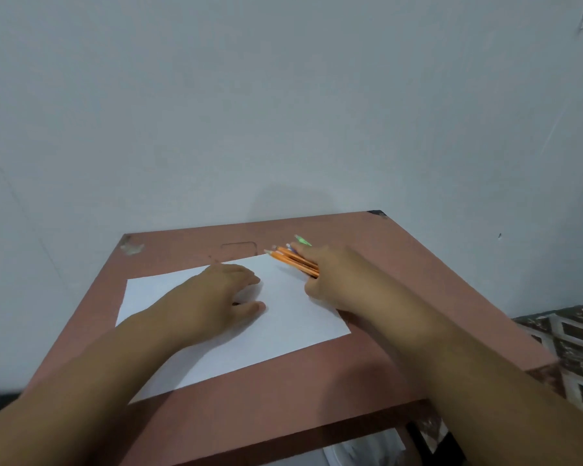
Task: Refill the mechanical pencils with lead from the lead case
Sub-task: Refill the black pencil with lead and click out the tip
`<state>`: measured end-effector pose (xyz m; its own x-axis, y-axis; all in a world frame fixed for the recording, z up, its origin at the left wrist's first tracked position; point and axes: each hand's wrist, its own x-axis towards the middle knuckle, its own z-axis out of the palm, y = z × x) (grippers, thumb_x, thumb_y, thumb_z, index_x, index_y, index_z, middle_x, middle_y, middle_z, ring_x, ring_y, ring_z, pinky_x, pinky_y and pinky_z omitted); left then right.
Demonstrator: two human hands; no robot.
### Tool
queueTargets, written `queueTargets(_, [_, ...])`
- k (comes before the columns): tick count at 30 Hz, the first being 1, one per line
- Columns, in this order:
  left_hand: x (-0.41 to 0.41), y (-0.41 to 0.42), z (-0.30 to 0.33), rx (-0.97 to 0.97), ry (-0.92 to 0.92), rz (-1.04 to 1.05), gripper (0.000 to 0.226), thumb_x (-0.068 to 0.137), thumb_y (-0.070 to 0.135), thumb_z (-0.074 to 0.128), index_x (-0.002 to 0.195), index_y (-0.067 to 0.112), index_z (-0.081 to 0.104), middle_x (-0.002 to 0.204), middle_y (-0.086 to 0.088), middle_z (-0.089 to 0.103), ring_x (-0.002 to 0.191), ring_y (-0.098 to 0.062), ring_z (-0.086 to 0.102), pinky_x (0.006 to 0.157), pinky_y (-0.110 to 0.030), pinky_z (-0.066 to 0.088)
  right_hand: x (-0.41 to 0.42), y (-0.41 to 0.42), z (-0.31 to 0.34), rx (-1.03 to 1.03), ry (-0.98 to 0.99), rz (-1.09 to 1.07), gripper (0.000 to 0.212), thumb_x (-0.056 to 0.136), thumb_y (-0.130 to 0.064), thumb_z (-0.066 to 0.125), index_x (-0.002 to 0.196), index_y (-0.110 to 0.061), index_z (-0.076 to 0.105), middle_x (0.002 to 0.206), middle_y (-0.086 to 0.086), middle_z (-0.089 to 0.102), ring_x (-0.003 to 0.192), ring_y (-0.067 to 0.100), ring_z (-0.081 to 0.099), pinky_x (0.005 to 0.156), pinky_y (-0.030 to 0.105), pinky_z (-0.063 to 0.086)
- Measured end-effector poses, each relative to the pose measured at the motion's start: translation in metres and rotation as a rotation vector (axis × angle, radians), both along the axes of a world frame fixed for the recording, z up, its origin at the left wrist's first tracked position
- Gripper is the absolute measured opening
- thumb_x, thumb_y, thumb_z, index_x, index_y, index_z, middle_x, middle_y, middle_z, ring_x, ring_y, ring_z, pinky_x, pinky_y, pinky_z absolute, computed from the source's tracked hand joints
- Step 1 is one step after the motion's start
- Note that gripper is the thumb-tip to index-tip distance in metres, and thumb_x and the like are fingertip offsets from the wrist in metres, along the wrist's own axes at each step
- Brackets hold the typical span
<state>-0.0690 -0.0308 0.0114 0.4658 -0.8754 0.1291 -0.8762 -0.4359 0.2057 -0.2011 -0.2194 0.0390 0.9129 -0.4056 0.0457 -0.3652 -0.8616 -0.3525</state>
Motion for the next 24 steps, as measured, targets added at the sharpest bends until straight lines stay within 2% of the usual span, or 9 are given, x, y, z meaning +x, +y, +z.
queueTargets(2, [0.006,0.014,0.0,-0.012,0.009,0.02,0.046,0.092,0.063,0.052,0.109,0.022,0.064,0.115,0.012,0.062,0.11,-0.006,0.052,0.094,-0.035,0.047,0.011,0.014,-0.004,-0.007,0.005,0.026,0.08,0.086,-0.015,0.054,0.156,-0.046,0.03,0.159,-0.011,0.041,0.111,0.022,0.06,0.085,0.032,0.056])
queueTargets(4, [0.008,0.025,0.001,-0.039,0.034,0.041,0.043,0.091,0.066,0.05,0.08,0.025,0.053,0.086,0.011,0.055,0.086,-0.005,0.052,0.076,-0.035,0.047,0.019,0.028,-0.005,-0.04,0.023,0.049,0.078,0.09,-0.016,0.053,0.157,-0.044,0.026,0.155,-0.006,0.044,0.112,0.022,0.057,0.075,0.028,0.053])
queueTargets(6, [0.013,0.037,0.0,-0.057,0.045,0.053,0.041,0.088,0.072,0.048,0.073,0.034,0.045,0.079,0.017,0.05,0.081,-0.002,0.05,0.072,-0.03,0.044,0.027,0.04,-0.006,-0.058,0.039,0.062,0.078,0.093,-0.015,0.052,0.159,-0.041,0.022,0.149,-0.003,0.051,0.111,0.022,0.056,0.064,0.025,0.044])
queueTargets(9, [0.021,0.052,-0.006,-0.083,0.04,0.027,0.056,0.079,0.079,0.046,0.109,0.036,0.067,0.114,0.026,0.059,0.112,0.005,0.051,0.094,-0.013,0.038,0.037,0.057,-0.009,-0.016,0.036,0.064,0.079,0.091,-0.012,0.051,0.16,-0.037,0.023,0.138,0.002,0.059,0.105,0.024,0.06,0.077,0.032,0.053])
queueTargets(11, [0.024,0.06,-0.008,-0.092,0.047,0.008,0.044,0.086,0.062,0.06,0.117,0.032,0.07,0.128,0.019,0.061,0.123,0.007,0.046,0.096,-0.002,0.026,0.042,0.065,-0.012,-0.002,0.032,0.06,0.079,0.09,-0.011,0.051,0.16,-0.037,0.023,0.126,0.004,0.064,0.096,0.024,0.062,0.079,0.036,0.057])
queueTargets(13, [0.027,0.065,-0.01,-0.103,0.038,-0.019,0.028,0.091,0.043,0.067,0.115,0.03,0.073,0.131,0.016,0.061,0.122,0.014,0.04,0.093,0.004,0.022,0.046,0.071,-0.015,0.008,0.031,0.065,0.08,0.09,-0.012,0.05,0.16,-0.038,0.02,0.122,0.005,0.065,0.091,0.022,0.061,0.071,0.033,0.055])
queueTargets(16, [0.03,0.069,-0.012,-0.126,0.052,-0.042,0.024,0.093,0.034,0.069,0.116,0.032,0.074,0.129,0.016,0.061,0.117,0.02,0.034,0.092,0.006,0.02,0.05,0.076,-0.017,-0.007,0.03,0.066,0.078,0.093,-0.017,0.05,0.16,-0.039,0.017,0.12,0.006,0.061,0.077,0.017,0.055,0.055,0.027,0.042])
queueTargets(21, [0.033,0.072,-0.014,-0.134,0.051,-0.042,0.027,0.095,0.035,0.065,0.122,0.032,0.07,0.13,0.019,0.058,0.113,0.019,0.032,0.09,0.008,0.018,0.048,0.083,-0.019,-0.029,0.081,0.035,0.061,0.101,-0.036,0.044,0.157,-0.038,0.023,0.124,0.006,0.043,0.088,0.019,0.049,0.058,0.027,0.038])
queueTargets(24, [0.034,0.075,-0.014,-0.131,0.058,-0.037,0.026,0.095,0.037,0.065,0.121,0.035,0.069,0.131,0.021,0.058,0.116,0.016,0.037,0.089,0.007,0.02,0.048,0.087,-0.025,-0.109,0.106,0.013,0.059,0.101,-0.042,0.038,0.158,-0.036,0.021,0.131,0.008,0.038,0.102,0.023,0.046,0.07,0.032,0.041])
